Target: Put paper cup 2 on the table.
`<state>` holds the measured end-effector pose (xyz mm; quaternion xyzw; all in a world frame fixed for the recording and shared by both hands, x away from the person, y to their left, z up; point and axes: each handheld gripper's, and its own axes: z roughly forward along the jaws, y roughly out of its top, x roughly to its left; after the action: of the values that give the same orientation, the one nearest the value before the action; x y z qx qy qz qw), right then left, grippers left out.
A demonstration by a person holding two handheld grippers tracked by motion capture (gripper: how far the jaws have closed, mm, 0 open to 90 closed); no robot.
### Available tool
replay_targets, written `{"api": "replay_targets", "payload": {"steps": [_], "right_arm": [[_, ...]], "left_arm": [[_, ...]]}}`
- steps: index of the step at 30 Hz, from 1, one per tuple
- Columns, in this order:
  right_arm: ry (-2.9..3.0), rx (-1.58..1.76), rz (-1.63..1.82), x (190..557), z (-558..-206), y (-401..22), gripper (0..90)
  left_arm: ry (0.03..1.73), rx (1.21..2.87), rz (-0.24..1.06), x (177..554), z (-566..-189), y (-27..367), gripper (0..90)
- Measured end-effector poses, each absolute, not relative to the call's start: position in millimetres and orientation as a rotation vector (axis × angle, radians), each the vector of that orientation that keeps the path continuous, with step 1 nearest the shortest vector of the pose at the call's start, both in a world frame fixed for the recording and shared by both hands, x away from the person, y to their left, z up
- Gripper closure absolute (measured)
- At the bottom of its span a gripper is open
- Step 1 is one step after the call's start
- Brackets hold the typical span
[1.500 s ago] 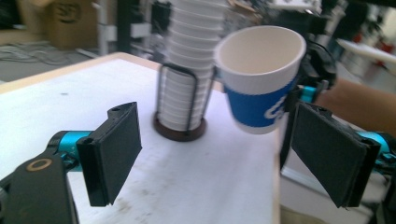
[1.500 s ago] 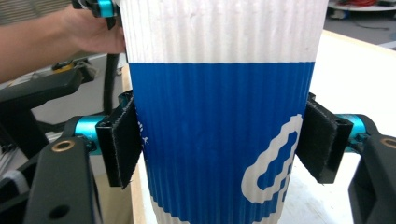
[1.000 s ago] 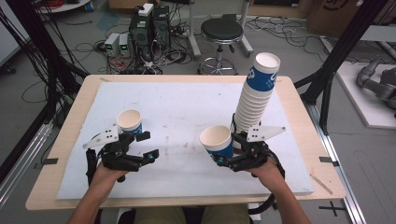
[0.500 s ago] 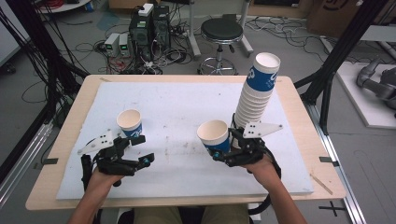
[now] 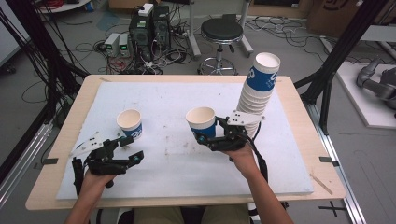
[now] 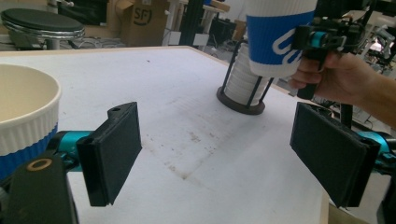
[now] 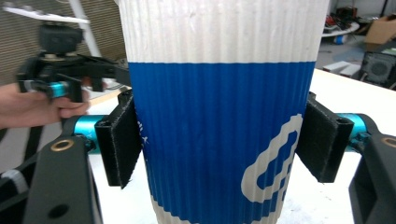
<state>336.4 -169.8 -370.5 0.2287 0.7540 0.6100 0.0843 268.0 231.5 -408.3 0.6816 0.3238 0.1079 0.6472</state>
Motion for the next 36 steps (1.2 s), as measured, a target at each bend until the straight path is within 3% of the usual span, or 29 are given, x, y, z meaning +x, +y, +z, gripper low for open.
{"api": "replay_targets", "payload": {"steps": [24, 36], "right_arm": [[2.149, 1.01, 1.584, 388.1, -430.7, -117.1, 25.4], [2.24, 1.018, 1.394, 394.2, -445.3, -102.4, 25.4]], "left_arm": [[0.753, 1.505, 0.289, 271.3, -409.5, 241.1, 16.5], [0.752, 1.508, 0.297, 270.3, -409.1, 243.2, 16.5]]}}
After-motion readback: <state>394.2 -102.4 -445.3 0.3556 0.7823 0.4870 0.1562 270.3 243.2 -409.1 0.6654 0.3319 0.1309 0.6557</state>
